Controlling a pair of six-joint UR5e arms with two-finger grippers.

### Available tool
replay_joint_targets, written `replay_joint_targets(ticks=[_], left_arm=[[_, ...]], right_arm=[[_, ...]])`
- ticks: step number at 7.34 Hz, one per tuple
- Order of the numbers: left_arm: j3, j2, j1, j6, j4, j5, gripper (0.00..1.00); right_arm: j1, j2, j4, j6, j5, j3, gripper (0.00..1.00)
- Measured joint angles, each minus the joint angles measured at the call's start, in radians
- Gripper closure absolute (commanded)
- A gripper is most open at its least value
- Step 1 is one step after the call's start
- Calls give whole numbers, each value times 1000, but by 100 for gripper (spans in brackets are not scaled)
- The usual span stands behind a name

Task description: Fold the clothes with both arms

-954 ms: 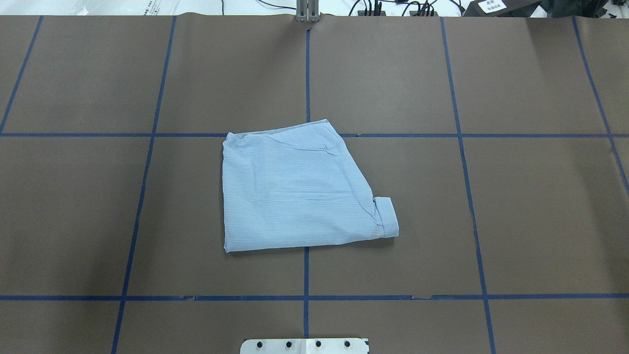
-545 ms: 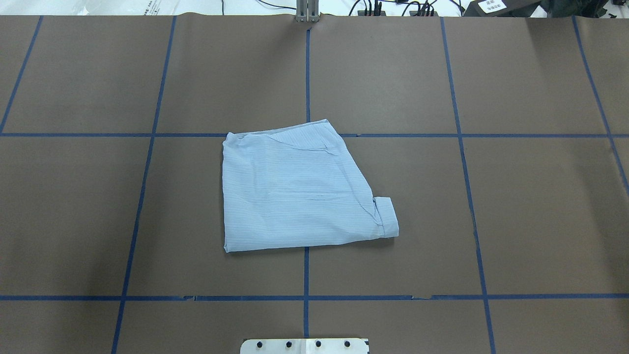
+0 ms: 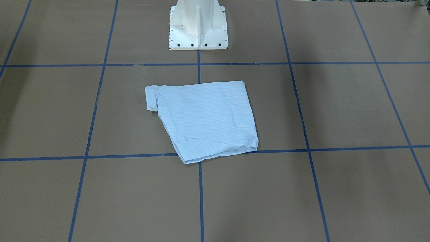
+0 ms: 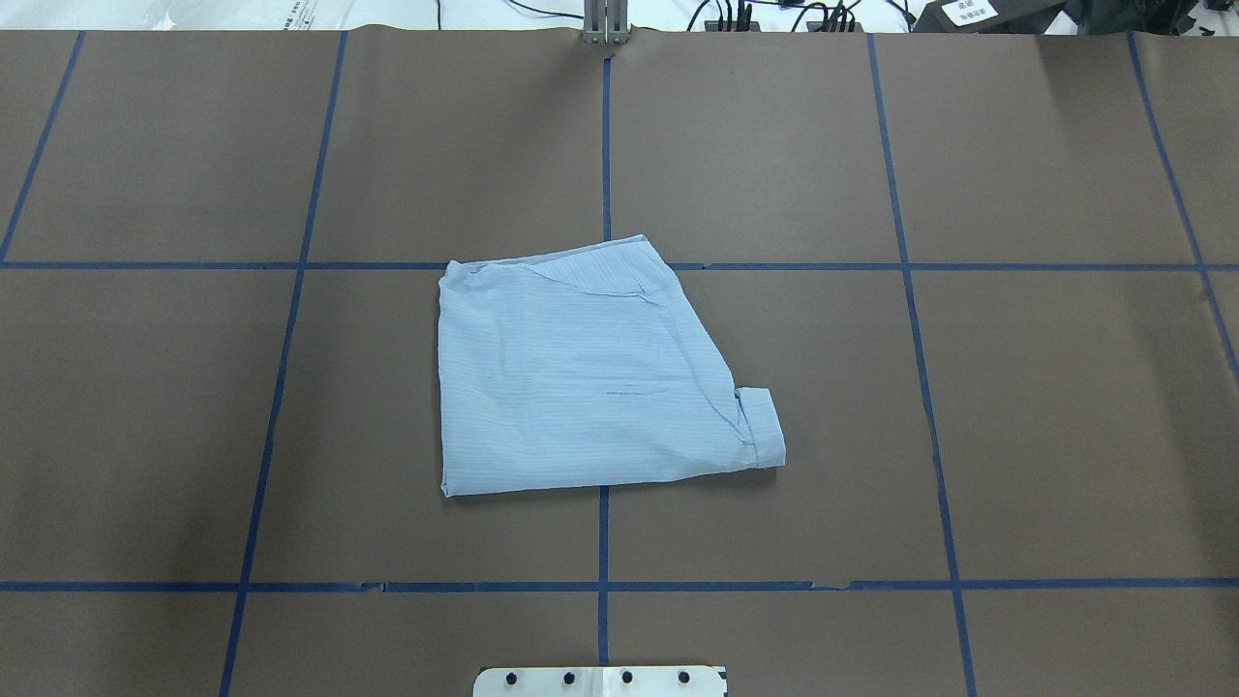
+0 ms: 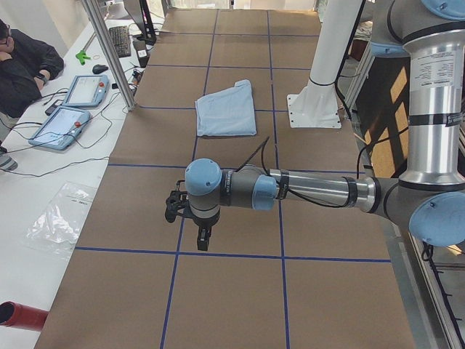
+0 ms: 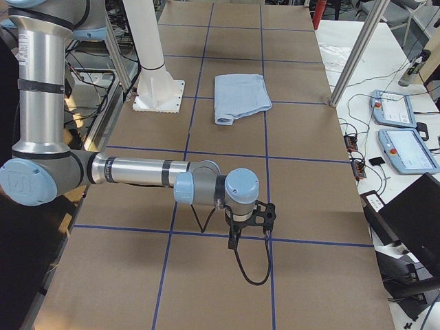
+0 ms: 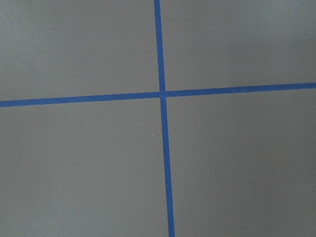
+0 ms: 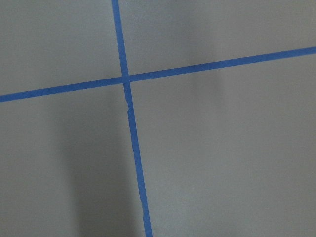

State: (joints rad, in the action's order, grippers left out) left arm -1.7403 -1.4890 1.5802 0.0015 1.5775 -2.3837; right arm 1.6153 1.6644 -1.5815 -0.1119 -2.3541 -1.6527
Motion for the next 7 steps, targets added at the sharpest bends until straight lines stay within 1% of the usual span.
replay_joint_targets(ticks=[7], left_arm=[[31, 0, -3, 1, 2, 9, 0]], right_arm=[[0, 0, 0, 0, -3, 1, 0]])
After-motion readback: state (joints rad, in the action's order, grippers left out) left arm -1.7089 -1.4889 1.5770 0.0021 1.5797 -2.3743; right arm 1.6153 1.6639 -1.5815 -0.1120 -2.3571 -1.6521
